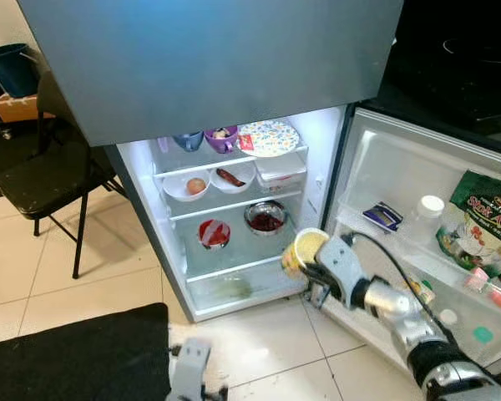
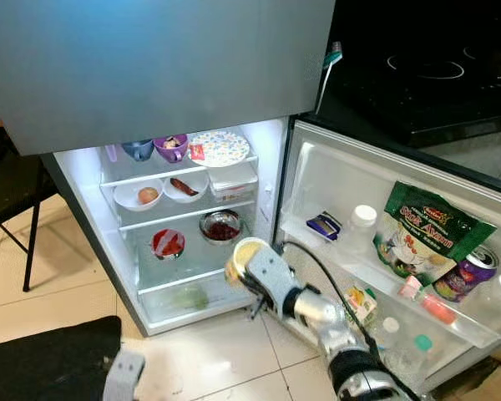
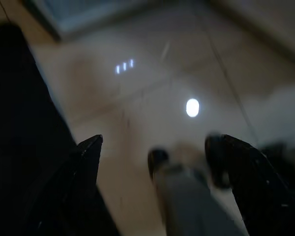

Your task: Restocking fridge

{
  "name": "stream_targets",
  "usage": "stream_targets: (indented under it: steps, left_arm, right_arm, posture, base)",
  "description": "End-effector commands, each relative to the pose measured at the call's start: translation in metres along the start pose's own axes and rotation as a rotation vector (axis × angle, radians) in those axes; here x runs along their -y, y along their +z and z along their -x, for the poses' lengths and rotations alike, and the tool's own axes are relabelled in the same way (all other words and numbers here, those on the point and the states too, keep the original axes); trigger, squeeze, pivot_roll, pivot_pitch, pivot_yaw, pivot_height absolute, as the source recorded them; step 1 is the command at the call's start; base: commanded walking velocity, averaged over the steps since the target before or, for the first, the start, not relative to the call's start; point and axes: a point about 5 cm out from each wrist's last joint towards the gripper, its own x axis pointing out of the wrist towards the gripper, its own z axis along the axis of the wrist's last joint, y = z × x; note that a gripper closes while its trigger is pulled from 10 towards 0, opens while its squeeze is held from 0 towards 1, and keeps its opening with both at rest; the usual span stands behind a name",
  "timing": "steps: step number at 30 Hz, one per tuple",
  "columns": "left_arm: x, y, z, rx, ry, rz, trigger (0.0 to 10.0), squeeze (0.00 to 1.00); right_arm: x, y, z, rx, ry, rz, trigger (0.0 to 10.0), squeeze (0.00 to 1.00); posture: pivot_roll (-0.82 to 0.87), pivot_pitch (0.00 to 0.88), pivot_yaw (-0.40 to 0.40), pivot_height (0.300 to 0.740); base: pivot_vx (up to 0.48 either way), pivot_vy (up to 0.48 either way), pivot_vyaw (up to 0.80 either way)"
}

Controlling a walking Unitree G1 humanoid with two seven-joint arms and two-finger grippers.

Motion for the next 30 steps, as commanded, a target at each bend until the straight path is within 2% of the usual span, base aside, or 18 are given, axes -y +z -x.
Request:
stream_targets:
  steps: [1, 2, 3, 6, 7, 10, 12, 13, 15, 19, 21, 22, 26, 30]
  left_arm:
    - [-0.014, 0.012, 0.002, 0.051, 0.025, -0.008, 10.0, 0.00]
    - [-0.016, 0.023, 0.001, 0.093, 0.021, -0.016, 10.0, 0.00]
    - [-0.016, 0.023, 0.001, 0.093, 0.021, -0.016, 10.0, 0.00]
    - [-0.024, 0.063, -0.001, 0.245, -0.022, -0.027, 10.0, 0.00]
    - [-0.024, 0.063, -0.001, 0.245, -0.022, -0.027, 10.0, 0.00]
    - [-0.029, 0.102, 0.001, 0.373, -0.105, -0.099, 10.0, 0.00]
    - [-0.030, 0.120, 0.004, 0.431, -0.148, -0.151, 10.0, 0.00]
    - [-0.030, 0.120, 0.004, 0.431, -0.148, -0.151, 10.0, 0.00]
    - [-0.029, 0.143, 0.009, 0.515, -0.221, -0.218, 10.0, 0.00]
    - [-0.023, 0.154, 0.013, 0.559, -0.306, -0.253, 10.0, 0.00]
    - [-0.015, 0.163, 0.018, 0.604, -0.425, -0.306, 10.0, 0.00]
    - [-0.015, 0.163, 0.018, 0.604, -0.425, -0.306, 10.0, 0.00]
    - [-0.012, 0.176, 0.031, 0.666, -0.567, -0.369, 10.0, 0.00]
    - [-0.012, 0.189, 0.042, 0.739, -0.627, -0.362, 10.0, 0.00]
  right_arm:
    - [0.005, 0.005, -0.002, -0.018, 0.001, 0.046, 10.0, 0.00]
    - [0.010, 0.010, -0.004, -0.024, -0.008, 0.060, 10.0, 0.00]
    - [0.010, 0.010, -0.004, -0.024, -0.008, 0.060, 10.0, 0.00]
    - [0.026, 0.025, -0.008, -0.028, -0.058, 0.108, 10.0, 0.00]
    - [0.026, 0.025, -0.008, -0.028, -0.058, 0.108, 10.0, 0.00]
    - [0.045, 0.041, -0.010, -0.018, -0.112, 0.128, 10.0, 0.00]
    - [0.056, 0.052, -0.010, -0.004, -0.153, 0.129, 10.0, 0.00]
    - [0.056, 0.052, -0.010, -0.004, -0.153, 0.129, 10.0, 0.00]
    - [0.074, 0.067, -0.009, 0.016, -0.222, 0.112, 10.0, 0.00]
    - [0.082, 0.071, -0.008, -0.002, -0.259, 0.116, 10.0, 0.00]
    - [0.091, 0.075, -0.006, -0.029, -0.285, 0.138, 10.0, 0.00]
    - [0.091, 0.075, -0.006, -0.029, -0.285, 0.138, 10.0, 0.00]
    - [0.101, 0.079, -0.004, -0.103, -0.310, 0.179, 10.0, 0.00]
    - [0.103, 0.079, -0.005, -0.150, -0.304, 0.202, 10.0, 0.00]
  posture:
    - [-0.03, 0.000, -0.001, 0.740]
    - [-0.03, 0.000, -0.001, 0.740]
    - [-0.03, 0.000, -0.001, 0.740]
    - [-0.03, 0.000, -0.005, 0.740]
    - [-0.03, 0.000, -0.005, 0.740]
    - [-0.03, 0.000, -0.003, 0.740]
    - [-0.03, 0.000, -0.003, 0.740]
    - [-0.03, 0.000, -0.003, 0.740]
    - [-0.02, 0.000, -0.006, 0.740]
    - [-0.02, 0.000, -0.009, 0.740]
    - [-0.02, 0.000, -0.011, 0.740]
    - [-0.02, 0.000, -0.011, 0.740]
    - [-0.02, 0.000, -0.016, 0.740]
    - [-0.02, 0.000, -0.018, 0.740]
  base:
    - [0.000, 0.000, 0.00]
    - [0.000, 0.000, 0.00]
    - [0.000, 0.000, 0.00]
    - [0.000, 0.000, 0.00]
    - [0.000, 0.000, 0.00]
    - [0.000, 0.000, 0.00]
    - [0.000, 0.000, 0.00]
    - [0.000, 0.000, 0.00]
    - [0.000, 0.000, 0.00]
    - [0.000, 0.000, 0.00]
    - [0.000, 0.000, 0.00]
    - [0.000, 0.000, 0.00]
    - [0.000, 0.000, 0.00]
    - [0.000, 0.000, 0.00]
